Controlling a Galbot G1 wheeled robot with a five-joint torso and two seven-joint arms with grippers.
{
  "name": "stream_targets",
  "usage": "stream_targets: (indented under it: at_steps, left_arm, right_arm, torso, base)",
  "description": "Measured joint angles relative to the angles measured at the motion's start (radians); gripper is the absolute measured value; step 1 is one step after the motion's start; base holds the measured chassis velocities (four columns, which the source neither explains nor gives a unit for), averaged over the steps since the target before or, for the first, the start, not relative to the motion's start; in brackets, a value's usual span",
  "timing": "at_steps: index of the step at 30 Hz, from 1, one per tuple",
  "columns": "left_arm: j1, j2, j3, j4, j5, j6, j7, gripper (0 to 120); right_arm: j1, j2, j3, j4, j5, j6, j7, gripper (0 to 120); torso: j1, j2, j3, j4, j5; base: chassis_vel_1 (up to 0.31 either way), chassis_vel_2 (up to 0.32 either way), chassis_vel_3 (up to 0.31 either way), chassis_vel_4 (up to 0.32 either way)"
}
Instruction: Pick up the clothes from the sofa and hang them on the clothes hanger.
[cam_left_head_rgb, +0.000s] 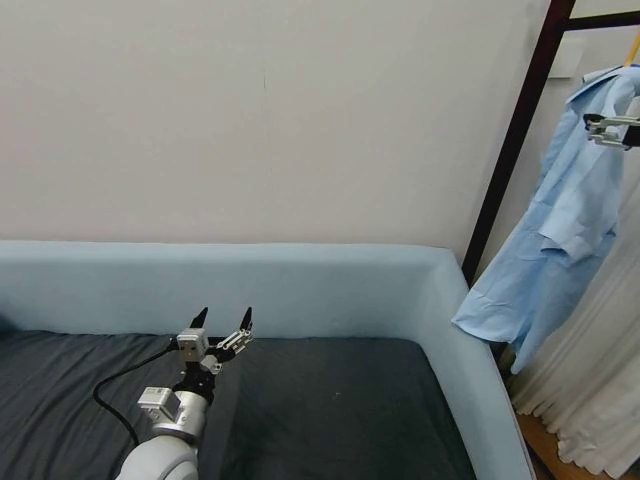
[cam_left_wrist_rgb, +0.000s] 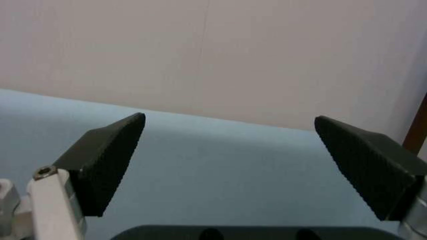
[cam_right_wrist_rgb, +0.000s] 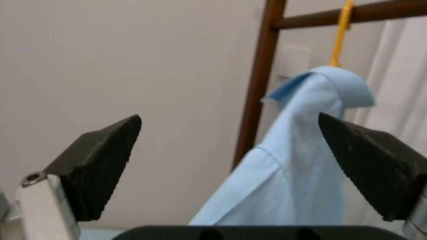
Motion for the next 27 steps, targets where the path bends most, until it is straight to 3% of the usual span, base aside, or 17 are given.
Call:
stream_targets:
  at_steps: [6, 9, 13, 15, 17, 20, 24, 27]
  left_arm:
    - [0.019, -0.013, -0.007, -0.004, 0.011, -0.005, 0.0, 100]
    - [0.048, -0.021, -0.022, -0.01, 0.022, -0.016, 0.0, 100]
    - [0.11, -0.039, -0.064, -0.03, 0.054, -0.03, -0.011, 100]
    - [0.114, -0.046, -0.066, -0.031, 0.062, -0.03, -0.012, 100]
    - [0.116, -0.052, -0.067, -0.031, 0.065, -0.029, -0.012, 100]
    - [0.116, -0.062, -0.066, -0.033, 0.07, -0.019, -0.013, 100]
    - [0.111, -0.073, -0.058, -0.034, 0.072, -0.008, -0.013, 100]
    - [0.121, -0.093, -0.052, -0.028, 0.086, -0.007, -0.011, 100]
  right_arm:
    - [-0.052, 0.0, -0.013, 0.08, -0.018, 0.091, -0.014, 100]
    - [-0.14, 0.046, -0.014, 0.114, -0.117, 0.161, 0.015, 100]
    - [-0.278, 0.121, -0.031, 0.051, -0.306, 0.239, -0.057, 100]
    - [-0.373, 0.147, -0.031, 0.016, -0.381, 0.284, -0.095, 100]
    - [-0.411, 0.172, -0.031, -0.003, -0.408, 0.296, -0.102, 100]
    - [-0.477, 0.216, -0.021, -0.026, -0.429, 0.309, -0.1, 100]
    - [-0.605, 0.272, 0.021, -0.053, -0.476, 0.376, -0.097, 100]
    - [-0.779, 0.346, 0.06, -0.077, -0.56, 0.48, -0.118, 100]
  torso:
    - [0.0, 0.0, 0.0, -0.0001, 0.0001]
    - [0.0, 0.0, 0.0, -0.0005, -0.0004]
    - [0.0, 0.0, 0.0, 0.0012, 0.0006]
    - [0.0, 0.0, 0.0, 0.0004, 0.0006]
    - [0.0, 0.0, 0.0, -0.0006, 0.0005]
    - [0.0, 0.0, 0.0, -0.0003, 0.0007]
    - [0.0, 0.0, 0.0, 0.0, -0.0002]
    - [0.0, 0.0, 0.0, 0.0, 0.0004]
  base:
    - [0.0, 0.0, 0.0, 0.0]
    - [0.0, 0.0, 0.0, 0.0]
    - [0.0, 0.0, 0.0, 0.0]
    - [0.0, 0.0, 0.0, 0.0]
    - [0.0, 0.0, 0.0, 0.0]
    - [0.0, 0.0, 0.0, 0.0]
    - [0.0, 0.0, 0.0, 0.0]
    - [0.0, 0.0, 0.0, 0.0]
